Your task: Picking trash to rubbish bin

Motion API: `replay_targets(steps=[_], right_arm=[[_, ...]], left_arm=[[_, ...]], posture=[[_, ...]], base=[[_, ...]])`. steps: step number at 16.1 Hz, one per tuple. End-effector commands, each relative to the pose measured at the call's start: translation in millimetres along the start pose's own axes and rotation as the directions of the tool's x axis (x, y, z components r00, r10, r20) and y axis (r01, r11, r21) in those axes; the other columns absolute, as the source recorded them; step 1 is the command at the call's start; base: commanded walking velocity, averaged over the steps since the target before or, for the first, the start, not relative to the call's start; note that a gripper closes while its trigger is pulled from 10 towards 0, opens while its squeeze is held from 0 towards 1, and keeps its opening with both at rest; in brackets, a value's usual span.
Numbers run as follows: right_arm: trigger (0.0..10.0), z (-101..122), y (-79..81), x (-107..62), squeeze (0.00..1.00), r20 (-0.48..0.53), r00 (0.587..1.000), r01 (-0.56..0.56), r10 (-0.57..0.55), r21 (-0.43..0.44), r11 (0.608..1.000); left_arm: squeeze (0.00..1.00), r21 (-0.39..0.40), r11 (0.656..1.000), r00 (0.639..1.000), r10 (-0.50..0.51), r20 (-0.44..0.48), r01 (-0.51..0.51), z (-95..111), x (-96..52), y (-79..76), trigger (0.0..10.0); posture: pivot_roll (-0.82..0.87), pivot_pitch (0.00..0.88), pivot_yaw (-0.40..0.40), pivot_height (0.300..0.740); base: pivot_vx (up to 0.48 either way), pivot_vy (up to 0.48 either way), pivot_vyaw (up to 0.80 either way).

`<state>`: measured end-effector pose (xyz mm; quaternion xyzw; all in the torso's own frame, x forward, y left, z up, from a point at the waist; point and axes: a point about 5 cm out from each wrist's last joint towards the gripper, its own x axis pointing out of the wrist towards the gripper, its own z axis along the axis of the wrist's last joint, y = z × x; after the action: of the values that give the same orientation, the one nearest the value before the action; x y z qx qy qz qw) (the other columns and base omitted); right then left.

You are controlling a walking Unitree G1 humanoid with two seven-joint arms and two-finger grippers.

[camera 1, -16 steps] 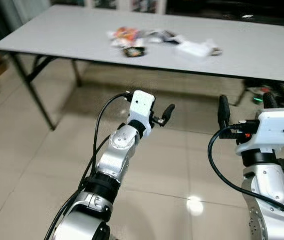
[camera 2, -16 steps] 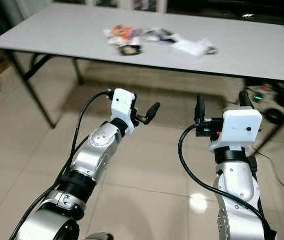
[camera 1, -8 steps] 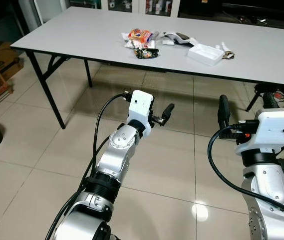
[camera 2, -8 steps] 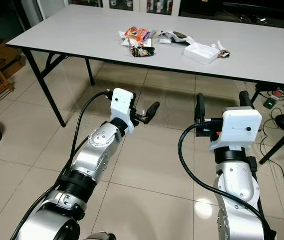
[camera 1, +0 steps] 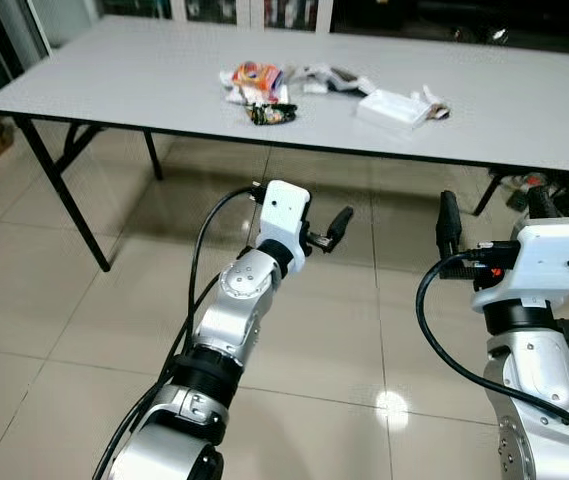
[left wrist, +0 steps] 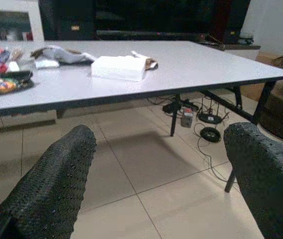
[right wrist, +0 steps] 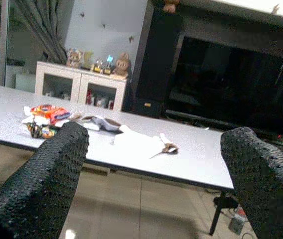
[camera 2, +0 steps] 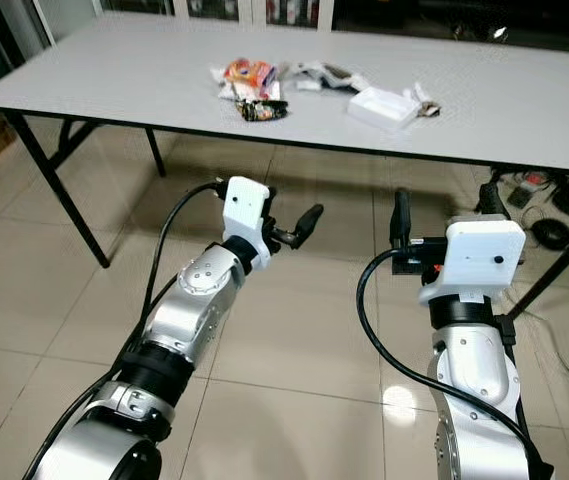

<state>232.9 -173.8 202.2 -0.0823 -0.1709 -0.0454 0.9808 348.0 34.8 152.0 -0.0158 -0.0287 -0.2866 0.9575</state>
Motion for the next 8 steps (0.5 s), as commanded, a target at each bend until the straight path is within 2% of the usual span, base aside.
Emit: replay_targets(steps=[1, 8], right_arm=[[10.0, 2.7, 0.4, -1.5, 0.00, 0.002, 1.000, 0.002, -0.002, -0.002, 1.000], [10.0, 2.2, 3.4, -1.3, 0.00, -0.001, 1.000, -0.013, 0.013, -0.005, 1.000]], left_arm=[[0.00, 0.000, 1.000, 1.000, -0.008, 0.011, 0.008, 3.3, 0.3, -0.3, 10.0], [0.00, -0.002, 1.000, 1.000, -0.006, 0.008, 0.006, 2.7, 0.4, -1.0, 10.0]], posture=[[0.06, 0.058, -0.024, 0.740], [0.06, 0.060, -0.027, 0.740]], base=[[0.480, 0.000, 0.00], [0.480, 0.000, 0.00]])
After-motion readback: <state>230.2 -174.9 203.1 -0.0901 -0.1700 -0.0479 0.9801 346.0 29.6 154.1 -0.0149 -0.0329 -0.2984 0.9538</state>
